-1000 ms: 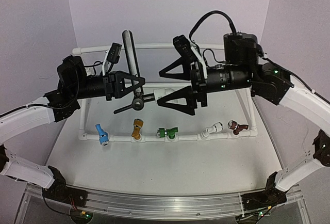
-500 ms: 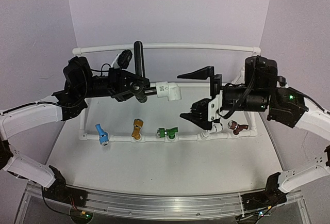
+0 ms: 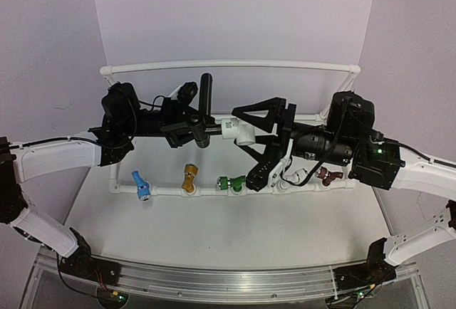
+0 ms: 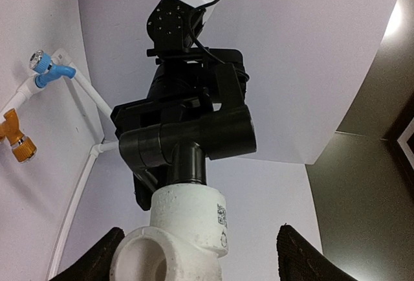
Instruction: Install the water faucets
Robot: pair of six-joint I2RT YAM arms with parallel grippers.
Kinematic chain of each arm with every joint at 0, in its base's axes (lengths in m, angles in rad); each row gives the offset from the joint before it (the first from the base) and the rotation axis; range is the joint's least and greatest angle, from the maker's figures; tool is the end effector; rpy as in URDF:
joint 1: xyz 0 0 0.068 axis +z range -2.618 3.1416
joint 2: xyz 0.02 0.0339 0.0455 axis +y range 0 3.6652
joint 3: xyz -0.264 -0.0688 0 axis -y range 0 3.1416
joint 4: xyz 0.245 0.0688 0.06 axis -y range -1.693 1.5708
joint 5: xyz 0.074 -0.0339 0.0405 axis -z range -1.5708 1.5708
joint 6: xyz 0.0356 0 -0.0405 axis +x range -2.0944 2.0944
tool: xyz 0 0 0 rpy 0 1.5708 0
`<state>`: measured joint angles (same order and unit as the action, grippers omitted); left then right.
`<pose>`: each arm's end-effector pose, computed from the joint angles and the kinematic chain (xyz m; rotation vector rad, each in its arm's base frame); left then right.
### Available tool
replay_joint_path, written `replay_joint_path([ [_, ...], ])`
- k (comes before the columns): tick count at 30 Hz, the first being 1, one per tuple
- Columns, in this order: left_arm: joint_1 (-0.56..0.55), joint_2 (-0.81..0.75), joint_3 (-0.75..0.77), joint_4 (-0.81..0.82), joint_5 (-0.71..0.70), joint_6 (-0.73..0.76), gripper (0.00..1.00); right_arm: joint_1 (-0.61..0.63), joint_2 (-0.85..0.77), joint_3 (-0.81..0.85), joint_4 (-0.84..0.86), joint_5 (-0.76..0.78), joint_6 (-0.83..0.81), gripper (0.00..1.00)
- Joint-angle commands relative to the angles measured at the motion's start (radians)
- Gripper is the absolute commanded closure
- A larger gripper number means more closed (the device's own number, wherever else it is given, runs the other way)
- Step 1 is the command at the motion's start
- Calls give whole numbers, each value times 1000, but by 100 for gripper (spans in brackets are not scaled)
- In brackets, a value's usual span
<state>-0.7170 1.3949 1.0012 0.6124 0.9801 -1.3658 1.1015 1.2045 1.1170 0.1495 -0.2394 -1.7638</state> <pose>0.2178 -0.2291 0.3552 0.5105 1.9001 -2.2042 0.1205 0.2563 0.4051 -1.5206 0.0165 -0.3502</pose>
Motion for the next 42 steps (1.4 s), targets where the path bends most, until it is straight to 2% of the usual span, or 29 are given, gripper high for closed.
replay_joint_path([
  [1, -1, -23, 36, 101, 23, -14, 100, 6, 4, 6, 94, 2, -67, 33],
  [11, -1, -34, 60, -72, 15, 145, 100, 10, -5, 71, -20, -5, 66, 64],
  [16, -1, -78, 60, -116, -1, 315, 100, 10, 10, 170, -175, -23, 309, 72],
  [21, -2, -117, 86, -231, -5, 522, 100, 9, 79, 328, -331, -33, 683, 70],
  [25, -2, -111, 134, -327, 15, 603, 100, 9, 95, 370, -430, -105, 863, 69],
  [32, -2, -138, 150, -425, 10, 721, 100, -9, 135, 447, -505, -172, 1163, 77],
  [38, -2, -182, 173, -548, -9, 837, 100, -115, 204, 542, -560, -343, 1478, 74],
  [42, -3, -226, 177, -605, 3, 933, 100, -214, 260, 569, -562, -496, 1692, 78],
])
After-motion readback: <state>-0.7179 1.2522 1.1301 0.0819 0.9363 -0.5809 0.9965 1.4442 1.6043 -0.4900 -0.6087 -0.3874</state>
